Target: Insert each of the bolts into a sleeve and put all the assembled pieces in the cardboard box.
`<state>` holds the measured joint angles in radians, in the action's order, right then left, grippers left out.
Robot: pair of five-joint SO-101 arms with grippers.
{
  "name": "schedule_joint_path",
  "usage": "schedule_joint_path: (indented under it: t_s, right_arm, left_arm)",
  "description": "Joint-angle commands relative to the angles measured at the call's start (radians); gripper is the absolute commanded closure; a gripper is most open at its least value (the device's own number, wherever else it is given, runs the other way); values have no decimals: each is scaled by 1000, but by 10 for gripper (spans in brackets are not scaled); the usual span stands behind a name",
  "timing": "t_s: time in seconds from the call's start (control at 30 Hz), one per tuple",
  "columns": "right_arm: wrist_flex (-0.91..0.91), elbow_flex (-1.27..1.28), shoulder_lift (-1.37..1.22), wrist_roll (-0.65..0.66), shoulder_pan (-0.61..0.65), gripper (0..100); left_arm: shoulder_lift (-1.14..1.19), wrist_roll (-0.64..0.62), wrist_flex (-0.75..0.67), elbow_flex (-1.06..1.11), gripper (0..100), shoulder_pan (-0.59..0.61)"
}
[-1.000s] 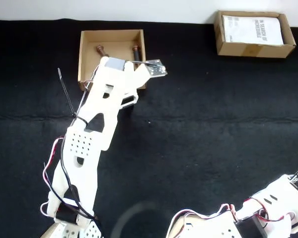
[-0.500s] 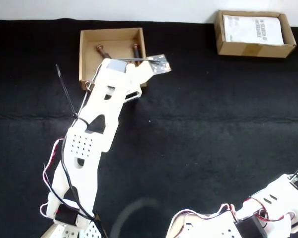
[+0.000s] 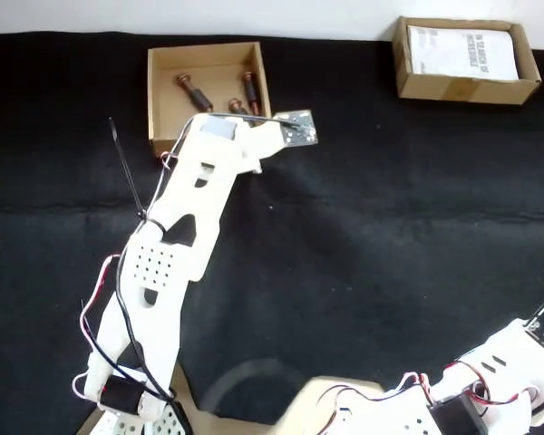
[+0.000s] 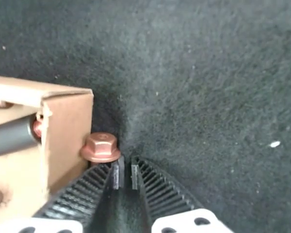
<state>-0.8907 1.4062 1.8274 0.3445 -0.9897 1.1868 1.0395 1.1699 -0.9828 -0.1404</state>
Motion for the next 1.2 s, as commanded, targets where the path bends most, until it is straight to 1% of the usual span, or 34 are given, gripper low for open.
schedule_joint_path:
  t_s: [0.0, 0.1, 0.23, 0.27, 0.3, 0.4, 0.47, 0.57, 0.73, 0.97, 1.17]
  right_arm:
    - [21, -2, 7, 9, 4, 991]
    - [22, 5, 7, 9, 8, 991]
    - [22, 16, 7, 9, 12, 991]
    - [22, 18, 7, 9, 12, 991]
    - [22, 18, 7, 9, 12, 991]
    - [22, 16, 7, 9, 12, 991]
    - [22, 15, 7, 9, 10, 991]
    - [22, 16, 7, 11, 4, 991]
    - [22, 18, 7, 35, 4, 991]
    - [24, 30, 7, 35, 8, 991]
    - [87, 90, 7, 38, 2, 991]
  left_arm:
    - [-28, -14, 75, -128, 992, 53]
    - [-67, -14, 256, -237, 991, 30]
    - [-125, -14, 545, -403, 985, -19]
    - [-139, -14, 597, -438, 967, -30]
    - [-156, -21, 617, -455, 939, -33]
    - [-203, -74, 608, -455, 842, -27]
    - [-200, -71, 603, -453, 816, -21]
    - [-145, -71, 571, -460, 827, -15]
    - [-56, -71, 477, -461, 829, -4]
    - [10, -71, 353, -460, 829, -4]
    - [45, -71, 241, -456, 829, -4]
